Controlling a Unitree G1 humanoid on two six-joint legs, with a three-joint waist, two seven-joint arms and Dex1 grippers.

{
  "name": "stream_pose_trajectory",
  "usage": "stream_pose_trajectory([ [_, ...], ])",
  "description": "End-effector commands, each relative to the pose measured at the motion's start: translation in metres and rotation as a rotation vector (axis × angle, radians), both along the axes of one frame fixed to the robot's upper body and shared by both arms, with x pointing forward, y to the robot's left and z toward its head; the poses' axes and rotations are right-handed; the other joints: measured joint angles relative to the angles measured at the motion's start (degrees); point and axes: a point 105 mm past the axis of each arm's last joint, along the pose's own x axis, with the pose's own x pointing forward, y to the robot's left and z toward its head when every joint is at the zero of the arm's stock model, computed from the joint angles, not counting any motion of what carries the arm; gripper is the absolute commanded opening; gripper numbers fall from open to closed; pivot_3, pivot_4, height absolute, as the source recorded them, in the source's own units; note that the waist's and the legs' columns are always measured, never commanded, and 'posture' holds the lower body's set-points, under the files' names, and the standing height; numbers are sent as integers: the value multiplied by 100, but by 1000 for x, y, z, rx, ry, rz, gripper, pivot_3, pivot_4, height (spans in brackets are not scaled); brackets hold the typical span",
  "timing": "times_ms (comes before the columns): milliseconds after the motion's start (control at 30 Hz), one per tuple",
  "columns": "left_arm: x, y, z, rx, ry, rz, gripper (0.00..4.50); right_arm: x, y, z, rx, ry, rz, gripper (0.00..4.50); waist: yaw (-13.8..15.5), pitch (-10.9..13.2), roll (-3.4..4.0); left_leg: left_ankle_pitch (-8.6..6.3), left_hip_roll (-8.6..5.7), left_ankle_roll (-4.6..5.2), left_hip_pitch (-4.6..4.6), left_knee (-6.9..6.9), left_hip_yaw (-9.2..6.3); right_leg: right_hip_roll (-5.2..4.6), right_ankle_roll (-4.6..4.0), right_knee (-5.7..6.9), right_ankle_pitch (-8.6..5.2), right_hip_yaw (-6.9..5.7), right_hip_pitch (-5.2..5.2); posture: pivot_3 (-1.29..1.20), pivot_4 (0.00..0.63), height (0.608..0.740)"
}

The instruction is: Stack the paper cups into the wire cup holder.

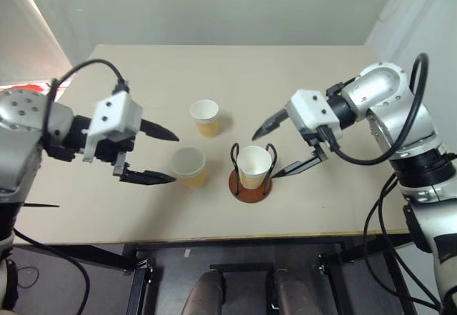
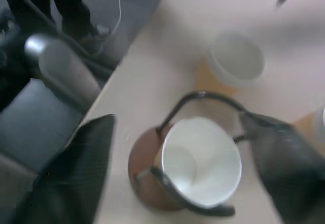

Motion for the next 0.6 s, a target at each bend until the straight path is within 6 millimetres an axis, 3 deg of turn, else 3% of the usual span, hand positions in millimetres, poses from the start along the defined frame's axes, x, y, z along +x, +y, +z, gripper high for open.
stream_pose_trajectory([
  [33, 3, -3, -8, 107, -4, -69, 4500, -1, 9, 38, 271, 34, -40, 4437, 0, -1, -1, 0, 0, 0, -1, 0, 0, 0, 0, 0, 0, 1, -1, 0, 150, 740],
  [133, 11, -6, -19, 170, -8, -104, 4500, 3, 19, 46, 410, 92, -106, 4437, 6, -1, -2, 0, -2, 0, -1, 0, 0, -1, -2, -1, -1, 2, -1, 0, 150, 740],
  [267, 21, -18, -26, 181, -10, -148, 4500, 4, 20, 27, 401, 123, -178, 4437, 33, -5, -10, -3, -3, 2, -10, 3, -5, -2, -2, -4, -1, -3, -1, 0, 150, 740],
  [467, 34, -21, -52, 278, -58, -174, 4500, 4, 17, 24, 425, 139, -245, 4437, 15, -5, -9, -12, -5, 2, -13, 7, -3, -4, 4, -3, 2, -1, -3, 0, 150, 740],
  [600, 26, -30, -58, 246, -17, -226, 3204, 5, 12, 20, 413, 146, -286, 4471, 15, -5, -10, -11, -2, 1, -12, 10, -5, -3, 8, -2, 4, -5, -1, 0, 150, 740],
])
